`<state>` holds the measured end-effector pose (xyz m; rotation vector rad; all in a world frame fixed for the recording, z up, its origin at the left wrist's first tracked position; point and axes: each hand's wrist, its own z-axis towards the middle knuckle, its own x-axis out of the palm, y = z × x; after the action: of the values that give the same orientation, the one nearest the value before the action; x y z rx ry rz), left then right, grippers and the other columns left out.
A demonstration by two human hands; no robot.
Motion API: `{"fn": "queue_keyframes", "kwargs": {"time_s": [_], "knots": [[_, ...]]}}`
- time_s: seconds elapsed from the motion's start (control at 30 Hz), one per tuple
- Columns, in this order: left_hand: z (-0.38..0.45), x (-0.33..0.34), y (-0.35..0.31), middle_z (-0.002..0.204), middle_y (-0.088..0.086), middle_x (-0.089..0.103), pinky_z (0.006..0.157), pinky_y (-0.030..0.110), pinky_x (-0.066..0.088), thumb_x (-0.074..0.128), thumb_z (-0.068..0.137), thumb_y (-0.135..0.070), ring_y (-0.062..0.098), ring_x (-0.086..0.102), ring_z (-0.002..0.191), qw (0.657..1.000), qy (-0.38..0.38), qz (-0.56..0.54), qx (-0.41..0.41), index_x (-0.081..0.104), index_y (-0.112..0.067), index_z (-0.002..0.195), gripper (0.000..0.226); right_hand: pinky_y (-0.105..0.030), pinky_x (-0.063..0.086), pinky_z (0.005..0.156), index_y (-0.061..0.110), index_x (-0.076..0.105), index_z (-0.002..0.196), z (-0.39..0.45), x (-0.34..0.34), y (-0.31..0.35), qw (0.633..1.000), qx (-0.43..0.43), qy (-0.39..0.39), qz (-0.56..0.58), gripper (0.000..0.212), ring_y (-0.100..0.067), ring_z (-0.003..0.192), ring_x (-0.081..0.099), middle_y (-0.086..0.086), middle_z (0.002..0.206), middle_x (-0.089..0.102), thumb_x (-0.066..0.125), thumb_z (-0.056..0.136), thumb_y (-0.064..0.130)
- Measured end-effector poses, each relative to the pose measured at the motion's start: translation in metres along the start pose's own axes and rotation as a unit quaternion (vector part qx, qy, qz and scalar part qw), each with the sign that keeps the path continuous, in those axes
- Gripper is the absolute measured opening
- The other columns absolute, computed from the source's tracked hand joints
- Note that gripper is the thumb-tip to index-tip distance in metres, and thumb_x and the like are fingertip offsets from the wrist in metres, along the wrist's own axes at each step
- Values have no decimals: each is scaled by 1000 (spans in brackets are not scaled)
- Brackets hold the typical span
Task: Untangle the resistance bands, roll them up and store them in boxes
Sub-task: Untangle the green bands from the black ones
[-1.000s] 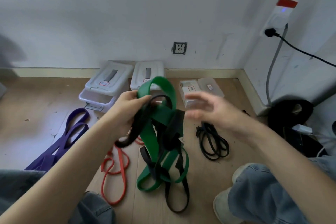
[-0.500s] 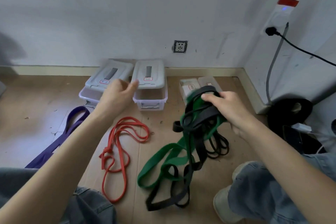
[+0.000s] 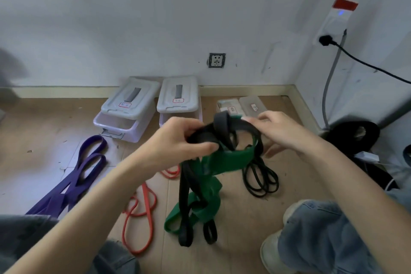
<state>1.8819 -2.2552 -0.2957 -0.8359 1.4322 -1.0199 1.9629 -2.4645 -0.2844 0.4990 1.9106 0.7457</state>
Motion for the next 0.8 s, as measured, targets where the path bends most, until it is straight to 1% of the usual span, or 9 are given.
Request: {"fn": "queue_keyframes", "kwargs": {"time_s": [0.1, 0.23, 0.33, 0.4, 0.5, 0.6, 0.67, 0.73, 0.8], "knots": [[-3, -5, -11, 77, 20, 67, 60, 35, 50, 74, 74, -27, 22, 59, 60, 999, -34, -14, -1, 69, -6, 92, 28, -28, 57, 73, 17, 55, 119, -3, 0, 2, 995, -93, -33, 23, 47, -11, 83, 67, -1, 118, 62, 51, 88, 51], [-2, -6, -21, 57, 0, 51, 48, 22, 37, 77, 72, -27, 9, 44, 47, 995, -45, -89, -1, 66, -3, 86, 29, -8, 46, 79, 53, 43, 120, -14, 12, 9, 969, -218, 107, 54, 55, 19, 103, 50, 29, 116, 53, 68, 71, 58], [0, -8, -32, 52, -11, 50, 42, 13, 34, 71, 73, -24, 3, 42, 42, 991, -14, -134, 21, 70, -19, 74, 5, -35, 41, 105, 30, 19, 146, -14, 40, 5, 964, -261, 51, 8, 106, -5, 134, 33, 9, 146, 31, 84, 62, 38], [1, -11, -35, 51, -11, 49, 40, 11, 32, 73, 74, -19, 2, 39, 41, 989, -10, -143, 27, 69, -19, 75, 4, -40, 40, 105, 20, 22, 146, -17, 47, 11, 953, -293, -47, 54, 99, -10, 131, 36, 8, 143, 35, 82, 66, 27], [1, -15, -33, 55, -6, 48, 40, 12, 33, 70, 76, -15, 4, 38, 43, 991, -38, -126, 18, 67, -9, 81, 9, -36, 37, 107, 35, 16, 146, -18, 40, 15, 949, -304, -74, 51, 100, -6, 129, 35, 15, 141, 34, 79, 68, 34], [4, -13, -27, 49, -10, 50, 42, 12, 33, 72, 76, -21, 1, 41, 42, 998, -37, 40, 18, 65, -8, 78, 15, -44, 8, 110, 46, -4, 145, -18, 35, 15, 954, -263, -1, -146, 121, -11, 142, -9, 24, 150, -19, 78, 56, 57], [4, -9, -23, 52, -9, 55, 42, 14, 34, 72, 70, -29, 2, 44, 42, 986, 4, 164, 11, 65, -12, 77, 19, -38, 2, 110, 34, 24, 146, -19, 34, 17, 953, -266, 36, -142, 103, -5, 140, -7, 19, 154, -5, 78, 60, 53], [3, -6, -16, 57, -7, 56, 43, 14, 35, 72, 68, -29, 1, 46, 44, 980, 46, 196, 3, 64, -13, 79, 21, -25, 28, 109, 20, 53, 128, -18, 36, 15, 955, -284, 21, -84, 64, -10, 130, 34, 4, 140, 43, 77, 71, 37], [6, -4, -6, 57, -9, 54, 43, 11, 33, 70, 67, -27, 0, 46, 45, 980, 40, 195, 7, 63, -18, 78, 16, -17, 44, 74, 13, 66, 102, -19, 43, 15, 956, -288, -29, -43, 29, -9, 87, 56, 4, 95, 64, 73, 76, 23]]}}
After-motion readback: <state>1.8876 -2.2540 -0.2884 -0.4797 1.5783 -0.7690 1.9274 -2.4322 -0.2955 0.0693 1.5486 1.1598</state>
